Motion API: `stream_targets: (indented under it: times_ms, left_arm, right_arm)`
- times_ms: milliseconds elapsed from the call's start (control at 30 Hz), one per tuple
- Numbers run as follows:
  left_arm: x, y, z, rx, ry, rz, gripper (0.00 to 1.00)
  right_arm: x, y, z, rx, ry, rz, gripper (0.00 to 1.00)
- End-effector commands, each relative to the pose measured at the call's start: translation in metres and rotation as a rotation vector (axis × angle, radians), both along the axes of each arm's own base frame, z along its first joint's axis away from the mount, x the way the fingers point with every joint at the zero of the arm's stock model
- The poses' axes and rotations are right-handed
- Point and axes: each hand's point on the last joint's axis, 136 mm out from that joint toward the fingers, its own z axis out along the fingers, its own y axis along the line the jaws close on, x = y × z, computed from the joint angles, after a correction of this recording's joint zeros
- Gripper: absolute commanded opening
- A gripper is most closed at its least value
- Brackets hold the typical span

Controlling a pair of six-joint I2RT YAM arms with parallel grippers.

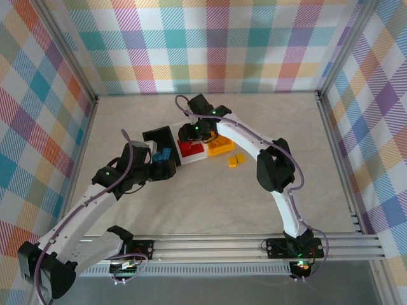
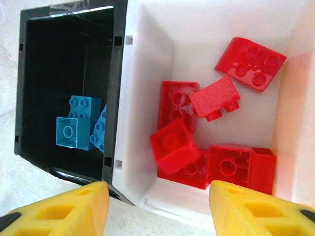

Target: Sort the legos into containers by color

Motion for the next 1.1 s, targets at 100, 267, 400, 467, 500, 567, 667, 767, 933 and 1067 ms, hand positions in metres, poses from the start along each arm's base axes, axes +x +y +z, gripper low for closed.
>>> stream_targets:
  times_ms: [100,267,400,467,500,567,667,767,933,1067]
  left_arm:
    - [-0.003,-0.015,-0.009,-0.044,0.054,-0.068,0.86]
    - [-0.004,-0.044,-0.019,-0.058,0.067,-0.135,0.86]
    - [-0.003,-0.087,-0.037,-0.044,0.086,-0.209,0.86]
    - [0.000,-0.102,-0.047,-0.032,0.109,-0.230,0.85]
    - [0.003,-0.108,-0.049,-0.032,0.114,-0.238,0.86]
    - [0.006,-0.116,-0.050,-0.035,0.122,-0.248,0.85]
    - [0.008,-0.122,-0.048,-0.024,0.129,-0.260,0.85]
    - [0.007,-0.120,-0.049,-0.004,0.132,-0.256,0.85]
    - [0.005,-0.114,-0.054,0.016,0.140,-0.243,0.86]
    - [0.004,-0.112,-0.056,0.027,0.145,-0.241,0.86]
  right_arm:
    - [-0.007,-0.036,0.056,-0.049,-0.121,-0.036,0.57]
    - [-0.038,-0.140,0.032,-0.235,-0.083,-0.211,0.61]
    - [-0.069,-0.200,-0.017,-0.264,0.054,-0.309,0.61]
    - [-0.077,-0.211,-0.031,-0.278,0.071,-0.313,0.62]
    - [-0.078,-0.215,-0.040,-0.294,0.074,-0.315,0.62]
    - [-0.077,-0.222,-0.056,-0.317,0.101,-0.319,0.61]
    - [-0.067,-0.232,-0.076,-0.353,0.115,-0.334,0.61]
    - [-0.055,-0.237,-0.088,-0.359,0.123,-0.350,0.61]
    - [-0.042,-0.239,-0.100,-0.370,0.129,-0.352,0.60]
    - [-0.029,-0.244,-0.105,-0.371,0.135,-0.377,0.60]
